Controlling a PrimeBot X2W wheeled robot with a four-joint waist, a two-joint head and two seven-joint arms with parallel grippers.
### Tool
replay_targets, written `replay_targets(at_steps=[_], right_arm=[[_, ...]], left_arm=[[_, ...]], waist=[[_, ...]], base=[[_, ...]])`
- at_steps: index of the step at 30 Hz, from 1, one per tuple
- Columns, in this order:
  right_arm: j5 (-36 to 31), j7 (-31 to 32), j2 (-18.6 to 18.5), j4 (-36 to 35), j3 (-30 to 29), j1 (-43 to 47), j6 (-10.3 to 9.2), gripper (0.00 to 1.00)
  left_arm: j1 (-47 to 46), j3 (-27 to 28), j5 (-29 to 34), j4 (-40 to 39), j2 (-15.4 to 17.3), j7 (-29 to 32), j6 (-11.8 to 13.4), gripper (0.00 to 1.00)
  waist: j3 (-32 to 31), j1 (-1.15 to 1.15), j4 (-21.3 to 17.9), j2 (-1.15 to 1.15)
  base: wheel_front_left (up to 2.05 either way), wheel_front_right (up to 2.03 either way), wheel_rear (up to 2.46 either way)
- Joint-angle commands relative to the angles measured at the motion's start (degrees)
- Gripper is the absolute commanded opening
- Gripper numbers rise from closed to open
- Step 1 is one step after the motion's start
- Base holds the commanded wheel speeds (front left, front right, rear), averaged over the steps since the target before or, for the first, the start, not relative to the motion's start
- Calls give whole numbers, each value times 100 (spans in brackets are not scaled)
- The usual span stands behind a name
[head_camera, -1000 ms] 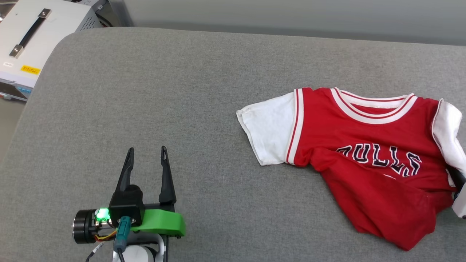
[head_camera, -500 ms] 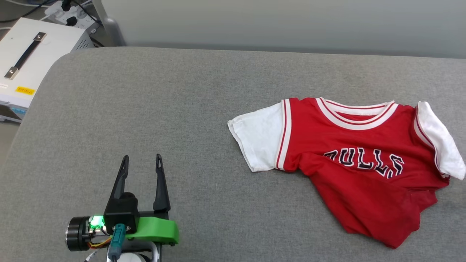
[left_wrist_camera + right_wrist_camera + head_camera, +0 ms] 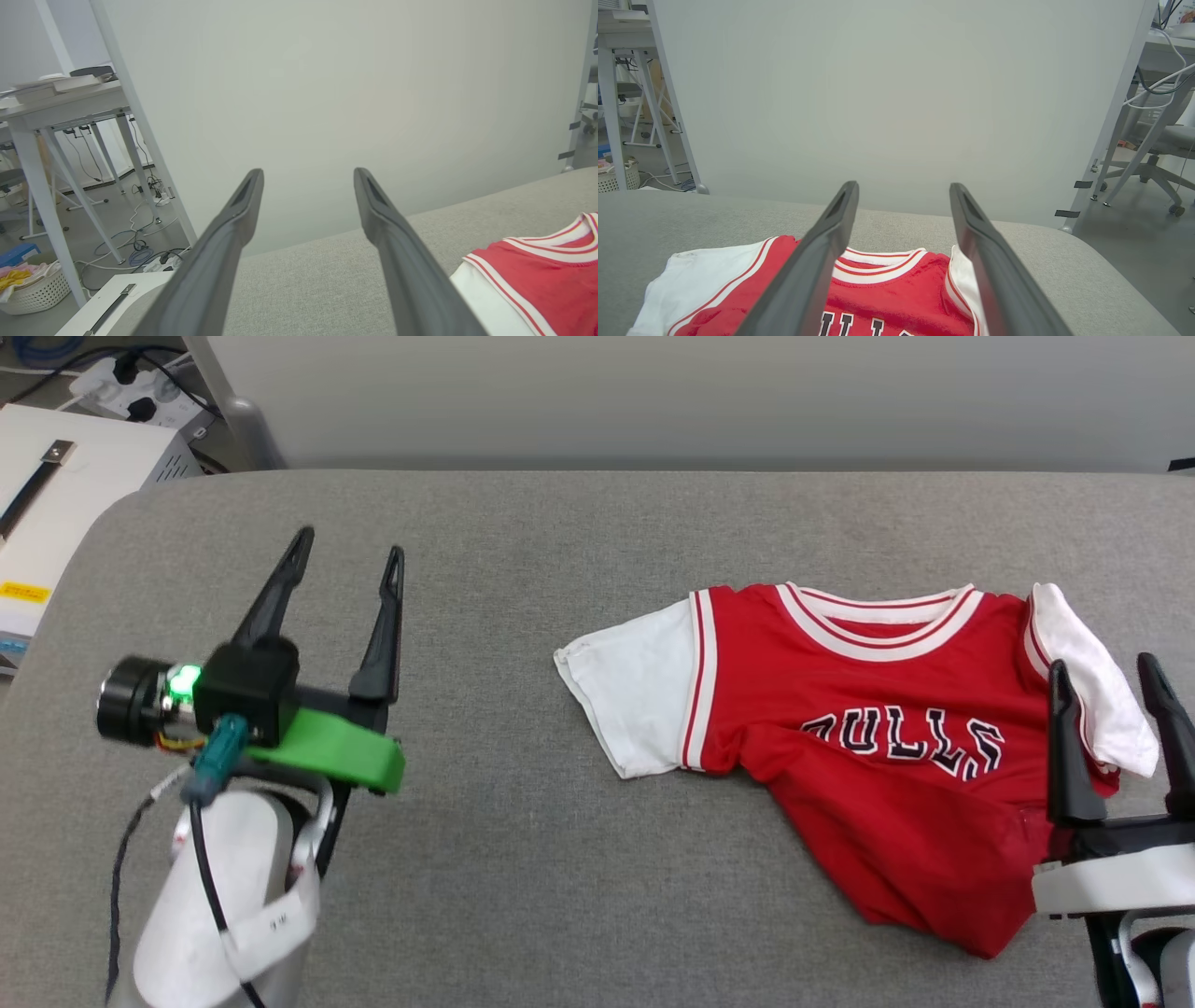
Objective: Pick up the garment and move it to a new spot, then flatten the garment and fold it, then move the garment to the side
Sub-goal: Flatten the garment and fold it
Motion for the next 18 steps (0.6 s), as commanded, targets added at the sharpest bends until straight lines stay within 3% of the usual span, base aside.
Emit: replay_targets(at_steps=[1, 2, 6, 7, 9, 13, 18], right_arm=[[-97, 4, 19, -98, 94, 98, -4, 100], [-131, 9, 37, -187, 271, 129, -4, 100], [-135, 3, 22, -228, 486, 81, -4, 100], [-133, -4, 14, -222, 619, -4, -4, 100], [-163, -9, 18, -223, 687, -61, -4, 100], [-180, -16, 21, -184, 804, -225, -4, 100], [-195, -25, -13, -99, 930, -485, -4, 100]], left_arm=[[-350, -56, -89, 119, 119, 192, -149, 100], [-1003, -260, -482, 386, 238, 845, -362, 100], [-1737, -718, -1083, 672, 438, 1949, -436, 100], [-2282, -1394, -1807, 924, 660, 2909, -443, 100], [-2581, -1841, -2300, 1102, 779, 3575, -444, 100], [-3152, -2584, -2959, 1435, 944, 4555, -445, 100], [-3738, -3350, -3407, 1946, 963, 5183, -445, 100]], waist=[[74, 0, -60, 0], [185, 0, -150, 0], [366, 0, -285, 0], [533, 0, -389, 0], [650, 0, -443, 0], [908, 0, -558, 0], [1206, 0, -710, 0]], base=[[0, 0, 0], [0, 0, 0], [0, 0, 0], [0, 0, 0], [0, 0, 0], [0, 0, 0], [0, 0, 0]])
